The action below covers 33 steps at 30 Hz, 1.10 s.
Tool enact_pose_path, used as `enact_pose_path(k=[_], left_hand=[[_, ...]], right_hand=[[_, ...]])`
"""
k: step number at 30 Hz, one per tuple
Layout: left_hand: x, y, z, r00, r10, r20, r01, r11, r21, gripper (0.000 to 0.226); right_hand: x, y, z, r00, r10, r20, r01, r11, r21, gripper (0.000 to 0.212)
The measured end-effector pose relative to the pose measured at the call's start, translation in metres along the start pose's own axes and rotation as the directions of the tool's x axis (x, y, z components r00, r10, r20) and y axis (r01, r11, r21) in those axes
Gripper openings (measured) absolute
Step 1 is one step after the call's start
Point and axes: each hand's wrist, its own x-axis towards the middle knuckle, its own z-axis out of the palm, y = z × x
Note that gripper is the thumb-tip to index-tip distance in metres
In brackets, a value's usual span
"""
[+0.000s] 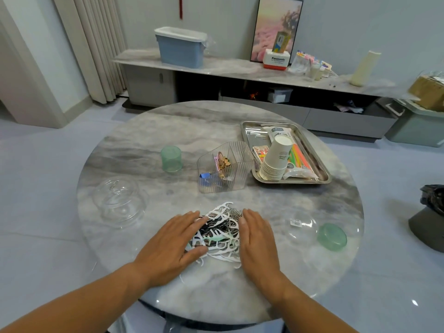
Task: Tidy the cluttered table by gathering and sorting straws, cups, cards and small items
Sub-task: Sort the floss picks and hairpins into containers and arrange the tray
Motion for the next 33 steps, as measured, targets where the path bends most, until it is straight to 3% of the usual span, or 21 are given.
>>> enact_pose_path(k=[6,9,11,13,15,18,21,26,30,33], left_hand=[[0.023,0.021,0.012,0.999,-0.035,-0.032,0.035,0.999,0.001,0.068],[0.021,0.019,0.006,1.0,-0.005,-0.016,0.003,0.993,-0.117,0.062],[0.019,0.016,-0.002,0.998,-0.043,-0.038,0.031,0.965,-0.26,0.057],[0.017,0.016,-0.008,0.985,-0.122,-0.121,0.079,0.947,-0.311,0.055],[0.012,0.018,-0.009,0.972,-0.166,-0.166,0.118,0.957,-0.267,0.059],[-0.003,0.022,0.0,0.989,-0.14,-0.051,0.129,0.977,-0.168,0.069],[-0.012,0.025,0.003,0.999,-0.046,0.028,0.047,0.998,-0.048,0.074],[-0.008,0.03,-0.016,0.997,-0.017,0.074,0.024,0.996,-0.09,0.079],[0.008,0.037,-0.045,0.987,-0.159,-0.019,0.152,0.968,-0.2,0.061],[0.017,0.05,-0.068,0.961,-0.274,0.04,0.264,0.865,-0.427,0.051]], right_hand=[[-0.004,-0.038,0.025,0.999,0.04,-0.024,-0.035,0.982,0.185,0.047],[0.002,-0.042,0.019,0.998,0.054,-0.021,-0.045,0.952,0.303,0.045],[0.017,-0.041,0.008,1.0,-0.015,-0.002,0.016,0.971,0.237,0.045],[0.038,-0.039,-0.002,0.984,-0.127,0.126,0.113,0.987,0.116,0.047],[0.056,-0.04,-0.007,0.926,-0.203,0.319,0.22,0.975,-0.019,0.051],[0.067,-0.038,-0.012,0.843,-0.228,0.486,0.347,0.922,-0.169,0.053],[0.06,-0.036,-0.024,0.836,-0.218,0.503,0.366,0.906,-0.215,0.052],[0.045,-0.04,-0.062,0.859,-0.208,0.468,0.352,0.903,-0.245,0.055],[0.028,-0.059,-0.084,0.852,-0.138,0.505,0.326,0.895,-0.305,0.062],[0.009,-0.075,-0.074,0.846,-0.08,0.527,0.311,0.878,-0.365,0.081]])
